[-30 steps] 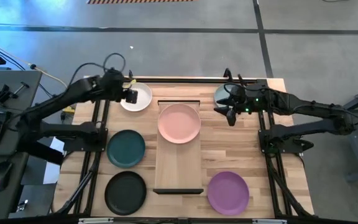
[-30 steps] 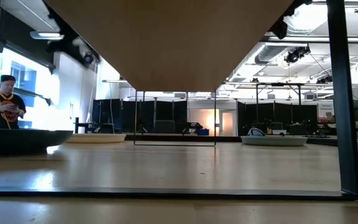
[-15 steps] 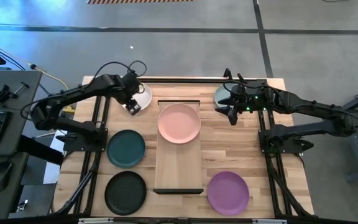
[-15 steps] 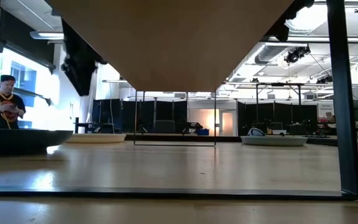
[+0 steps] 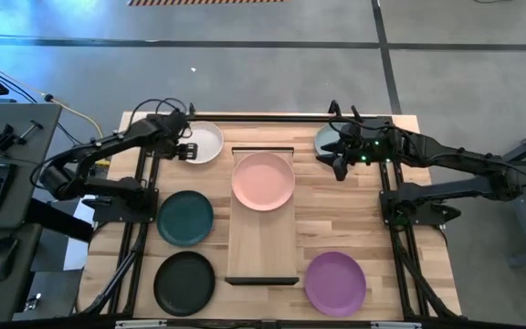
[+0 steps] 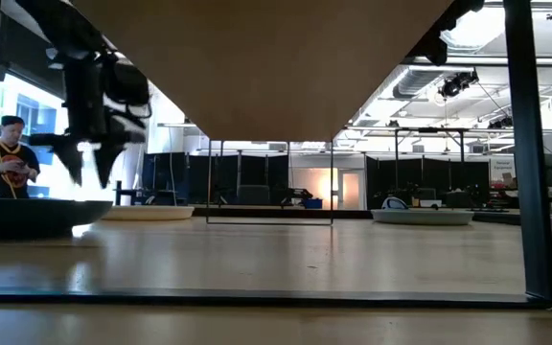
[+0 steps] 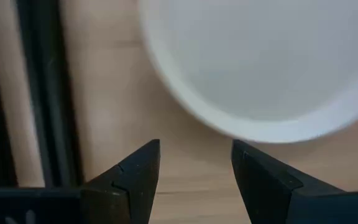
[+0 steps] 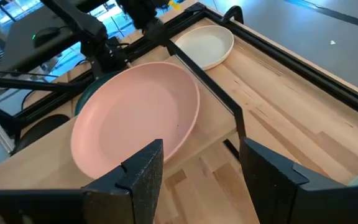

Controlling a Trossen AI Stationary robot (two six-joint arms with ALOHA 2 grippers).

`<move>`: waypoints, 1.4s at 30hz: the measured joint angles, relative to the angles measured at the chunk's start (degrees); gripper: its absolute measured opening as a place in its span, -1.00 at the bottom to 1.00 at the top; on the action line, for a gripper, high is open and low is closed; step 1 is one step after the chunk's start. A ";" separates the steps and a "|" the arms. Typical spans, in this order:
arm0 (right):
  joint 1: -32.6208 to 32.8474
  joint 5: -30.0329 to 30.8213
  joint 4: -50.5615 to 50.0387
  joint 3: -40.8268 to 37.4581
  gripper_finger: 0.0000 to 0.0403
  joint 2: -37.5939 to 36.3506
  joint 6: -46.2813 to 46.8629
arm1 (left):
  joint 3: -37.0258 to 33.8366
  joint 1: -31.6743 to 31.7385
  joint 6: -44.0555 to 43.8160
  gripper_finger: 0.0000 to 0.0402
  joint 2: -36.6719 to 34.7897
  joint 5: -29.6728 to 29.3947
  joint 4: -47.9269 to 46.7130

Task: Place and stack plates onto a shelf
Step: Put the white plate on the shelf

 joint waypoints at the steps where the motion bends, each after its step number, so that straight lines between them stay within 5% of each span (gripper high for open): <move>1: 0.00 0.28 0.00 0.00 -0.04 0.00 0.00 | -1.18 0.00 -1.87 -0.06 -0.28 -0.72 0.83; 8: 0.00 1.08 0.00 0.00 -0.04 0.00 -0.55 | -6.14 0.03 -14.24 -0.06 -0.55 -1.22 12.63; 25: 0.00 1.10 0.00 0.00 -0.04 0.00 -1.29 | -12.02 0.22 -27.39 -0.20 0.52 -1.50 21.90; 31: 0.00 1.10 0.00 0.00 -0.04 0.00 -1.27 | -12.02 0.22 -27.54 -0.41 0.52 -1.57 22.48; 39: 0.00 1.08 -0.01 0.00 -0.04 0.00 0.07 | -12.02 0.22 -22.27 -0.94 0.52 -1.79 22.60; 42: 0.02 1.08 -0.01 0.00 -0.04 0.00 0.64 | -12.02 0.15 -21.23 -0.96 0.27 -1.67 22.40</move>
